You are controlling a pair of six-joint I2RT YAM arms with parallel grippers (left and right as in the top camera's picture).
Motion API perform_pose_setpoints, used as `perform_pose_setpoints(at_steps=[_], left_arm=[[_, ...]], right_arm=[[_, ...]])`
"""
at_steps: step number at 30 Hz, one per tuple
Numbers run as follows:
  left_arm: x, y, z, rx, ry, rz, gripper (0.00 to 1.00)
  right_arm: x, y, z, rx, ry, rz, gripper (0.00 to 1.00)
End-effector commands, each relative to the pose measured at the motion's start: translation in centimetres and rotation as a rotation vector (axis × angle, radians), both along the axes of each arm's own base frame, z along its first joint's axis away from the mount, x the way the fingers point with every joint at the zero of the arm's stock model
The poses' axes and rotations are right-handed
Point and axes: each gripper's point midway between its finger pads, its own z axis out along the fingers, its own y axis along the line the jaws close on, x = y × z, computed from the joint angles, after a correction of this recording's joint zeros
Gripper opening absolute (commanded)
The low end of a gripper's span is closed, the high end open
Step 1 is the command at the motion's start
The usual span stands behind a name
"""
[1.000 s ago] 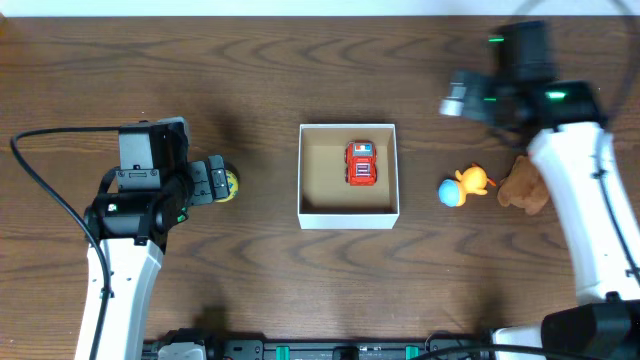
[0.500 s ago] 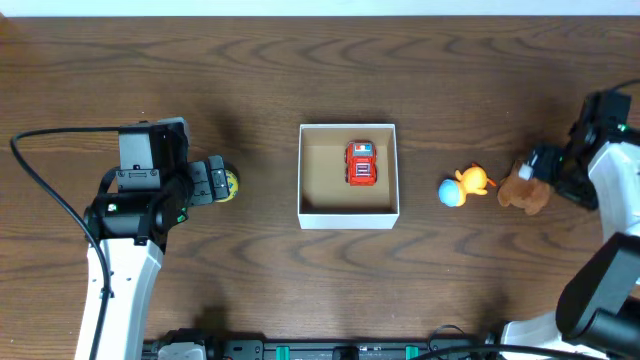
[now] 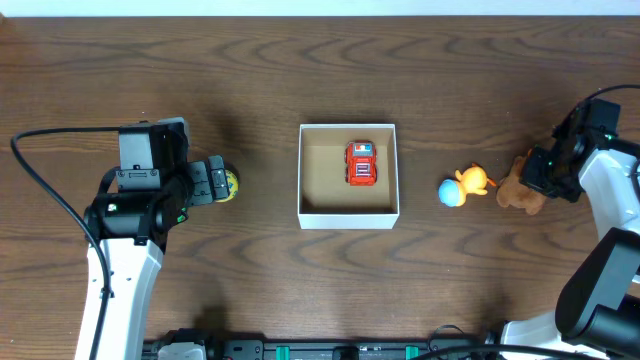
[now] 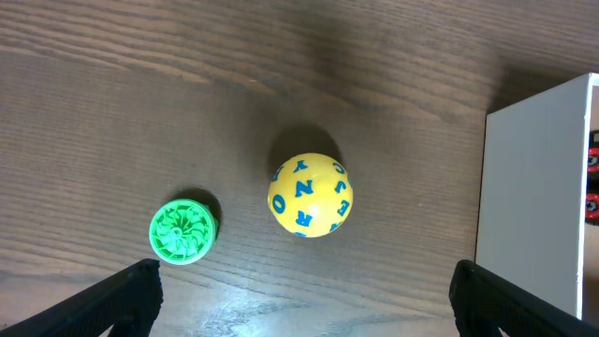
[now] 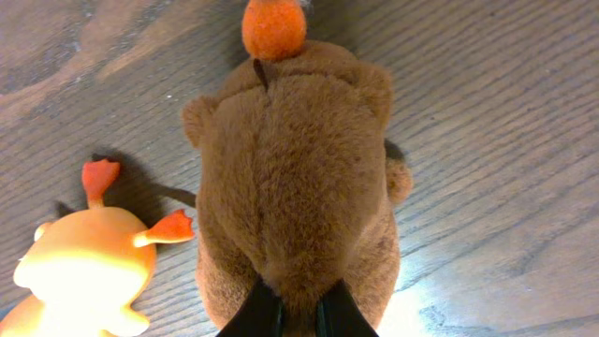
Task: Pack container
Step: 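Move the right gripper to the brown plush bear and grasp it, then place the brown plush bear into the box beside the truck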
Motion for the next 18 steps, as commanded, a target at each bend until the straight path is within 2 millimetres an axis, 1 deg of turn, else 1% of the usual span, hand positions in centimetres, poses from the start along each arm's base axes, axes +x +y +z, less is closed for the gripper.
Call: perform_pose_setpoints(at_steps=[1,3,5,9,12,14,15,16,17,18], left_arm=[[0.3,0.4,0.7,0.011,-0.015,0.014,0.98],[0.3,0.4,0.7,0.011,-0.014,0.014,0.98],[0.3,0.4,0.7,0.011,-0.015,0.014,0.98],[0.3,0.4,0.7,0.012,-0.015,0.014,0.98],[0.3,0.4,0.7,0.011,-0.015,0.014,0.98],[0.3,0.4,0.7,0.011,-0.015,0.014,0.98],[0.3,0.4,0.7,0.012,-0.015,0.014,0.98],[0.3,0.4,0.7,0.012,-0.015,0.014,0.98],[0.3,0.4,0.7,0.011,-0.015,0.014,0.98],[0.3,0.4,0.7,0.011,-0.015,0.014,0.98]], right_arm=[[0.9,1.1,0.9,-0.001,-0.026,0.052,0.01],[1.6,1.4,2.2,-0.011,-0.057,0.064,0.01],[2.5,1.8,4.2,-0.025,-0.1,0.081,0.01],[4.2,3.7,9.8,-0.053,-0.209,0.144,0.01],[5.5,6.9,15.2,-0.072,-0.341,0.223,0.01],[5.9,9.4,18.1,-0.075,-0.421,0.284,0.01],[6.0,11.0,19.5,-0.068,-0.464,0.312,0.01],[6.0,13.0,20.8,-0.051,-0.505,0.339,0.01],[5.9,14.3,21.5,-0.036,-0.527,0.356,0.01],[5.7,16.2,22.1,-0.012,-0.551,0.382,0.01]])
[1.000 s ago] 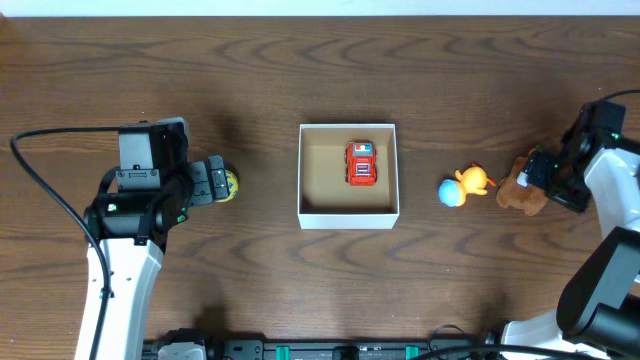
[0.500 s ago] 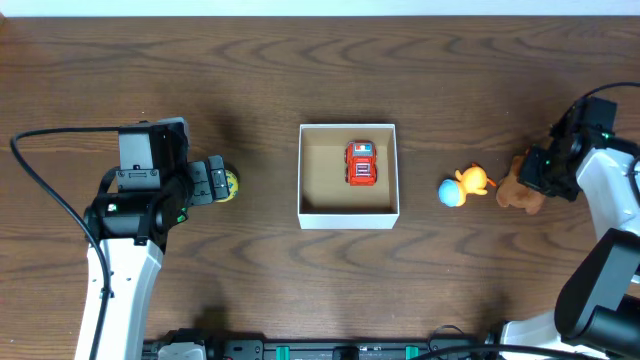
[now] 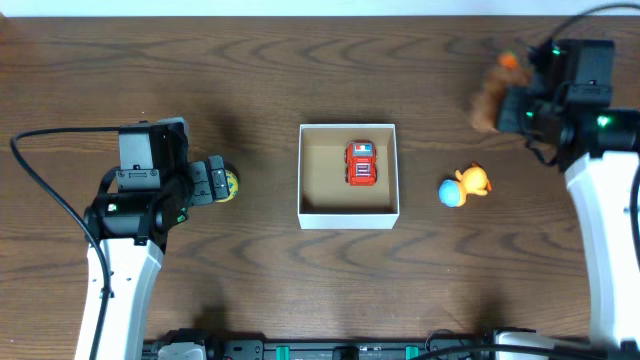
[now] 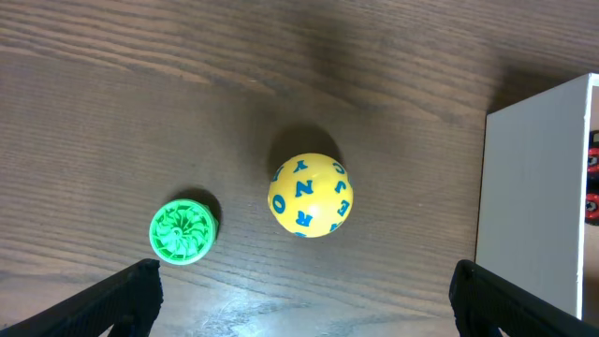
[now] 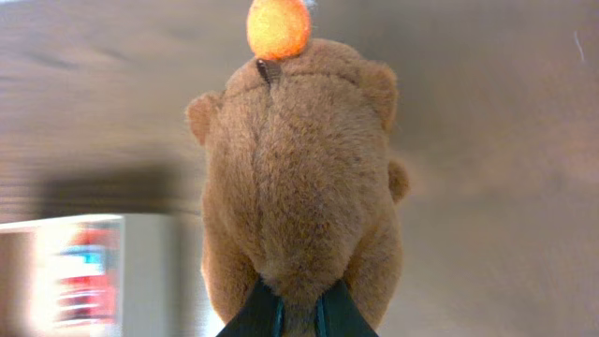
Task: Pack container
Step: 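Place the brown plush bear into the box beside the truck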
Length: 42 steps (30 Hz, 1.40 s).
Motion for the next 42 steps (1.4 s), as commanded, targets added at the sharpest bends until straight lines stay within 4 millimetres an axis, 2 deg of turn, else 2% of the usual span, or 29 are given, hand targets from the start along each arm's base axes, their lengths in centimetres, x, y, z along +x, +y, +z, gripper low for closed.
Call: perform_pose_setpoints(at_steps=[1,2,5,8,12,14,22,26,32,37,38,39,42], left_arm=[[0.3,0.4,0.7,0.012,-0.015,0.013,0.98],[0.3,0.4,0.7,0.012,-0.015,0.013,0.98],[0.3,0.4,0.7,0.012,-0.015,0.013,0.98],[0.3,0.4,0.7,0.012,-0.015,0.013,0.98],[0.3,0.4,0.7,0.011,-0.015,0.014,0.98],[0.3,0.4,0.7,0.012,-0.015,0.013,0.98],[0.3,0.4,0.7,0.011,-0.015,0.014,0.98],[0.3,0.4,0.7,0.012,-0.015,0.013,0.98],[0.3,0.4,0.7,0.012,-0.015,0.013,0.98],[0.3,0.4,0.7,0.012,-0.015,0.013,0.98],[0.3,0.4,0.7,0.012,-0.015,0.013,0.98],[0.3,0.4,0.7,0.012,-0.015,0.013,0.98],[0.3,0.4,0.7,0.012,-0.015,0.013,0.98]], right_arm=[[-0.7,5.5,2.3,0.064,-0.059,0.088,0.01],[-1.0,7.8,2.4,0.081,-0.062,0.133,0.01],[-1.8,13.1,1.8,0.114,-0.045,0.225,0.01],[-2.8,17.8,-0.2,0.125,0.007,0.275,0.01],[-3.7,21.8,-3.8,0.107,0.095,0.304,0.01],[-4.0,23.2,-5.8,0.095,0.139,0.313,0.01],[-3.6,24.6,-13.5,0.058,0.313,0.243,0.01],[-3.4,25.4,-16.4,0.052,0.364,0.254,0.01],[-3.3,26.1,-19.0,0.058,0.412,0.266,0.01],[-3.4,26.1,-19.3,0.05,0.416,0.271,0.01],[-3.4,26.1,-19.3,0.049,0.416,0.271,0.04],[-3.3,26.1,-19.3,0.05,0.412,0.27,0.12],[-2.8,26.3,-18.9,0.048,0.387,0.295,0.46]])
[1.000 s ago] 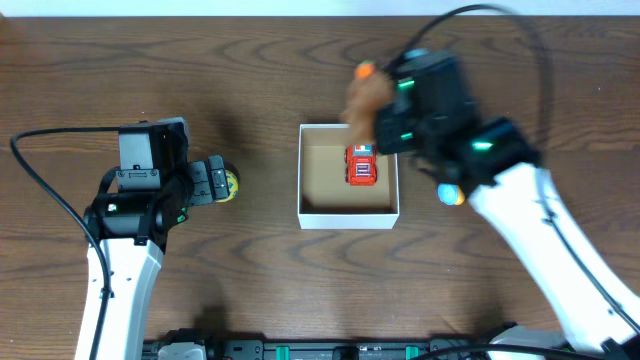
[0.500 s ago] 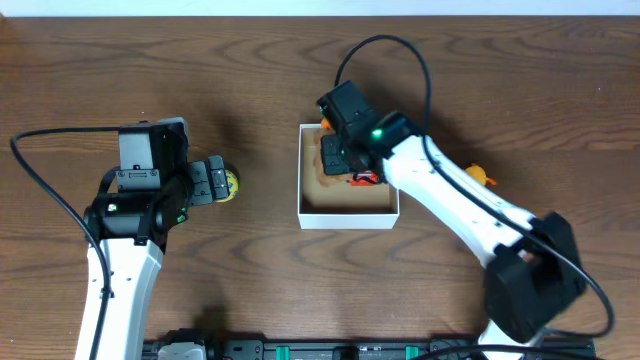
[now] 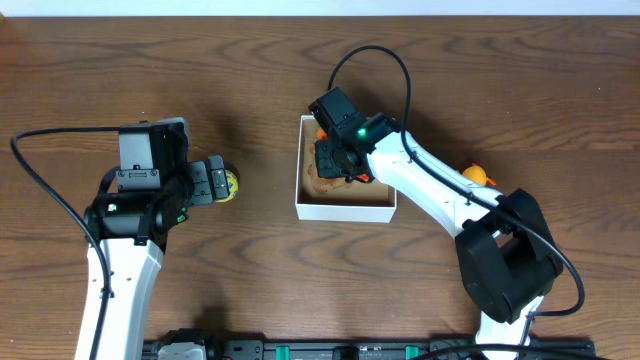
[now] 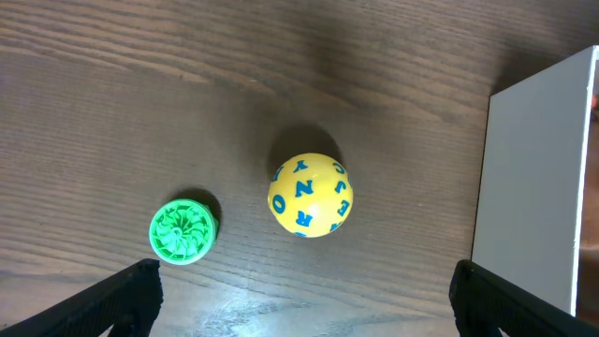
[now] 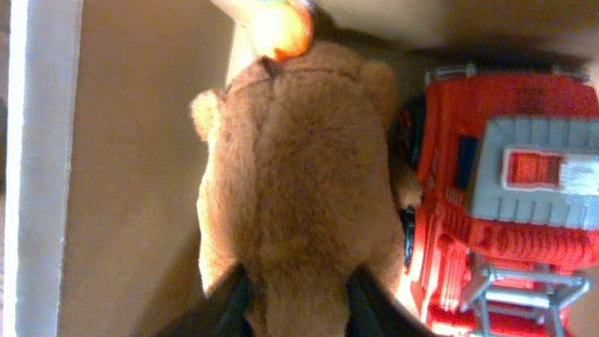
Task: Pack container
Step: 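Place the brown plush bear into the box beside the truck, then grasp the orange-and-blue figure toy with the right gripper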
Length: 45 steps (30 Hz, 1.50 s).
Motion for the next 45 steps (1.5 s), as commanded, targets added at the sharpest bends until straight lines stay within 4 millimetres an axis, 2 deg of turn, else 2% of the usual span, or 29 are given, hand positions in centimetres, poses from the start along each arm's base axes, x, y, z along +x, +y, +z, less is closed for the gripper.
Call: perform_pose_setpoints(at_steps=[1,2,4,5,6,8,10,12,14,17,19,21,23,25,26,27,32,37,40,42,45], left_arm=[[0.3,0.4,0.7,0.012,-0.015,0.013,0.98],[0.3,0.4,0.7,0.012,-0.015,0.013,0.98],[0.3,0.4,0.7,0.012,-0.015,0.013,0.98],[0.3,0.4,0.7,0.012,-0.015,0.013,0.98],[0.3,0.4,0.7,0.012,-0.015,0.013,0.98],[0.3,0.4,0.7,0.012,-0.015,0.013,0.98],[0.2,0.4,0.7,0.012,-0.013,0.013,0.98],[0.1,0.4,0.6,0.012,-0.008,0.013,0.98],[0.0,0.4,0.5,0.012,-0.002,0.013,0.98],[-0.2,0.4,0.4,0.012,0.006,0.013,0.98],[-0.2,0.4,0.4,0.012,0.01,0.013,0.98],[-0.3,0.4,0.3,0.012,0.011,0.013,0.98],[-0.3,0.4,0.3,0.012,0.011,0.013,0.98],[-0.3,0.4,0.3,0.012,0.01,0.013,0.98],[-0.3,0.4,0.3,0.012,0.01,0.013,0.98],[-0.3,0.4,0.3,0.011,0.01,0.013,0.98],[-0.3,0.4,0.3,0.012,0.011,0.013,0.98],[-0.3,0.4,0.3,0.011,0.011,0.013,0.98],[-0.3,0.4,0.3,0.011,0.011,0.013,0.98],[-0.3,0.4,0.3,0.011,0.012,0.013,0.98],[-0.3,0.4,0.3,0.011,0.012,0.013,0.98]], right_arm=[[0.4,0.2,0.6,0.004,-0.024,0.027,0.54],[0.6,0.2,1.1,0.007,-0.036,0.034,0.62],[1.3,0.3,2.8,0.016,-0.081,0.064,0.71],[1.9,0.1,4.2,0.015,-0.115,0.067,0.75],[2.5,-0.3,5.4,0.009,-0.146,0.057,0.84],[3.9,-1.7,9.2,0.01,-0.224,0.014,0.98],[5.1,-3.7,13.1,0.026,-0.298,-0.03,0.99],[6.2,-6.9,16.8,0.04,-0.366,-0.106,0.99],[6.8,-11.3,19.5,0.049,-0.41,-0.2,0.99],[6.4,-18.4,20.6,0.012,-0.389,-0.346,0.99],[5.5,-22.9,19.5,-0.029,-0.315,-0.438,0.99],[4.2,-26.3,17.6,-0.073,-0.222,-0.511,0.99],[2.9,-28.8,15.1,-0.11,-0.13,-0.562,0.99],[2.0,-30.1,12.5,-0.129,-0.059,-0.578,0.99],[1.3,-30.4,9.7,-0.129,0.003,-0.579,0.99],[0.9,-30.2,8.1,-0.128,0.036,-0.566,0.99],[-1.1,-28.3,1.4,-0.075,0.161,-0.521,0.99],[-2.0,-26.9,-2.6,-0.048,0.197,-0.489,0.99],[-2.3,-26.6,-4.0,-0.048,0.203,-0.491,0.94],[-2.2,-26.6,-4.7,-0.046,0.199,-0.497,0.8],[-1.8,-26.6,-5.1,-0.041,0.182,-0.498,0.4]])
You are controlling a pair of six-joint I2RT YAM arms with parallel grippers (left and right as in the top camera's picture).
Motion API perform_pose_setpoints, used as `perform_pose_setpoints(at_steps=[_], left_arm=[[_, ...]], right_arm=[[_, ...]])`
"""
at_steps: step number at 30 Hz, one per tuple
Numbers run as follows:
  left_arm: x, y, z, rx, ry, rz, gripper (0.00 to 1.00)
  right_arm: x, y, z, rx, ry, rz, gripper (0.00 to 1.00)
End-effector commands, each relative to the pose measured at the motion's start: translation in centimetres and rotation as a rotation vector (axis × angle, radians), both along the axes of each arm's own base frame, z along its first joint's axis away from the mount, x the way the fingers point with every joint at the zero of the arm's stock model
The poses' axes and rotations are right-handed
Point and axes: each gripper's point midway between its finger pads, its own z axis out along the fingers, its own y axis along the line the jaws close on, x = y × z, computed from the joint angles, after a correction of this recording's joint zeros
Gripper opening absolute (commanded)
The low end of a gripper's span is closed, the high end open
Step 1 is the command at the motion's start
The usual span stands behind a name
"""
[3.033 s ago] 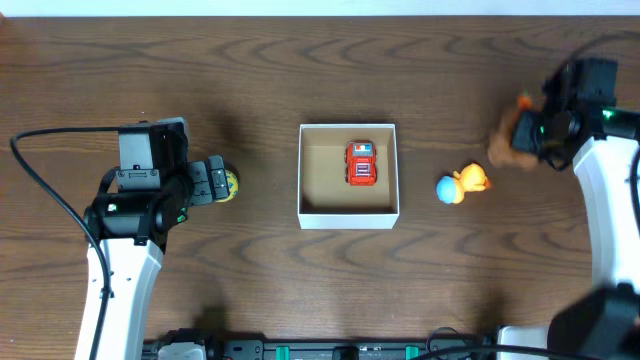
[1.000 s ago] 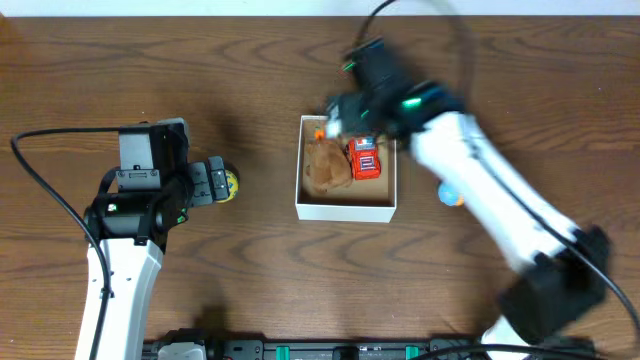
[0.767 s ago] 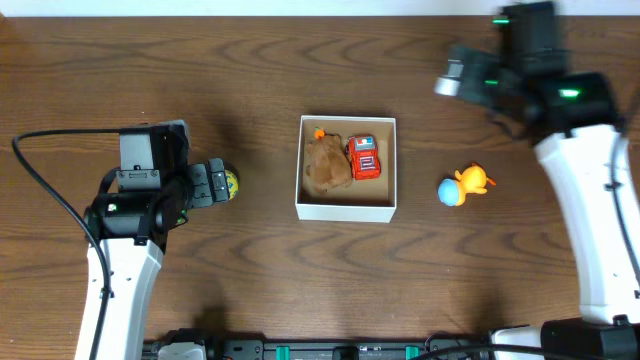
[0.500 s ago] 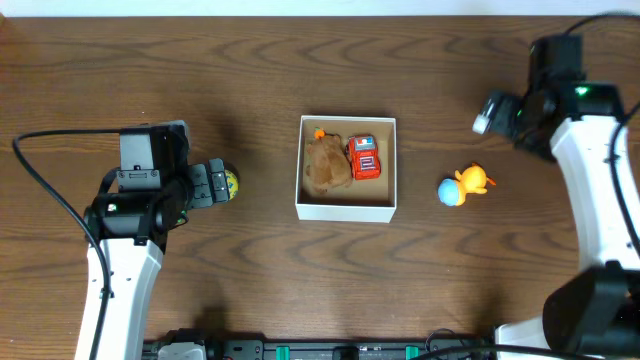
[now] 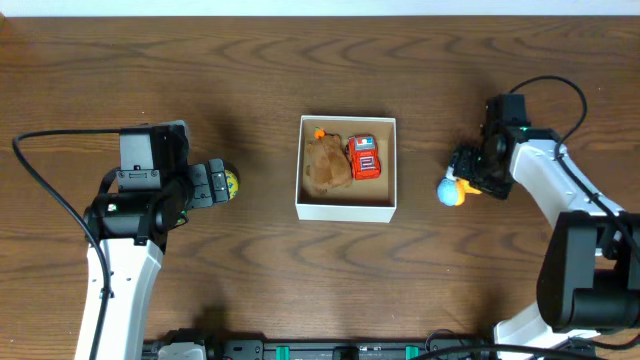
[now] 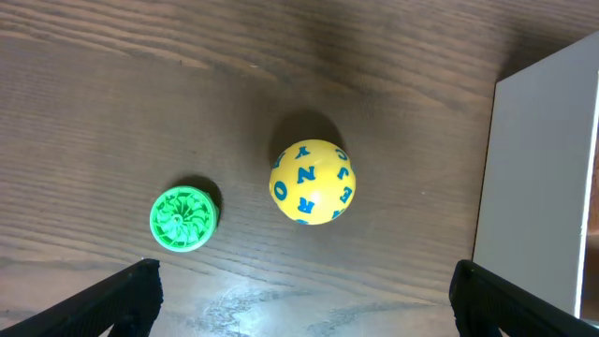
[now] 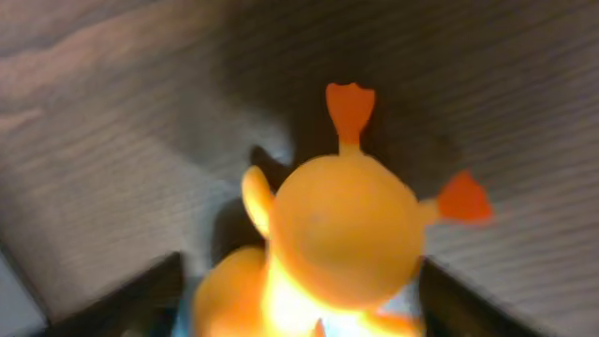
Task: Pack container
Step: 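Grasp the orange-and-blue figure toy with the right gripper, then lower the orange figure into the box front and release it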
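The white box (image 5: 347, 209) stands mid-table and holds a brown plush (image 5: 325, 164) on the left and a red toy car (image 5: 364, 157) on the right. To its right lies an orange duck toy (image 7: 342, 225) with a blue part (image 5: 449, 191). My right gripper (image 7: 299, 304) stands open low over the duck, one finger on each side of it, also seen from overhead (image 5: 470, 178). My left gripper (image 6: 304, 300) hangs open above a yellow lettered ball (image 6: 312, 183) and a green disc (image 6: 184, 218), left of the box.
In the left wrist view the white box wall (image 6: 543, 178) rises at the right edge. The dark wooden table (image 5: 200, 80) runs all round. The right arm's cable arcs over the back right.
The brown plush now lies free in the box. My right gripper has left the box and is open around the orange duck to the right. The left arm has barely moved.
My right gripper was shut on the brown plush on the table beside the duck. Then it held the plush in the air at the back right. Then the plush was in the box next to the red car. Now the plush stays there and the gripper is at the duck.
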Motion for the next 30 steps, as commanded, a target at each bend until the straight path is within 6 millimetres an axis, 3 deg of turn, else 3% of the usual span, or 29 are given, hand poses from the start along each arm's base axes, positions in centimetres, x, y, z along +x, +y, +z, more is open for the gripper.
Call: perform_pose_setpoints(at_steps=[1,4,5,10,12,16,20,23,26,30], left_arm=[[0.3,0.4,0.7,0.012,-0.017,0.013,0.98],[0.3,0.4,0.6,0.012,-0.014,0.013,0.98],[0.3,0.4,0.6,0.012,-0.014,0.013,0.98],[0.3,0.4,0.7,0.012,-0.014,0.013,0.98],[0.3,0.4,0.7,0.012,-0.014,0.013,0.98],[0.3,0.4,0.7,0.012,-0.014,0.013,0.98],[0.3,0.4,0.7,0.012,-0.014,0.013,0.98],[0.3,0.4,0.7,0.012,-0.014,0.013,0.98],[0.3,0.4,0.7,0.012,-0.014,0.013,0.98],[0.3,0.4,0.7,0.012,-0.014,0.013,0.98]], right_arm=[[0.0,0.5,-0.6,0.012,0.002,0.009,0.31],[0.2,0.5,-0.6,0.012,-0.008,0.01,0.05],[0.2,0.5,-0.6,0.012,-0.008,0.01,0.01],[1.5,0.5,1.2,0.008,-0.054,0.028,0.01],[2.7,0.5,3.6,0.0,-0.104,0.059,0.01],[5.3,1.9,10.7,-0.038,-0.257,0.212,0.01],[6.2,5.9,17.1,-0.103,-0.431,0.488,0.01],[5.1,10.4,19.9,-0.13,-0.523,0.697,0.01],[3.0,15.0,20.3,-0.133,-0.544,0.893,0.01],[0.3,19.5,18.6,-0.114,-0.506,1.042,0.01]])
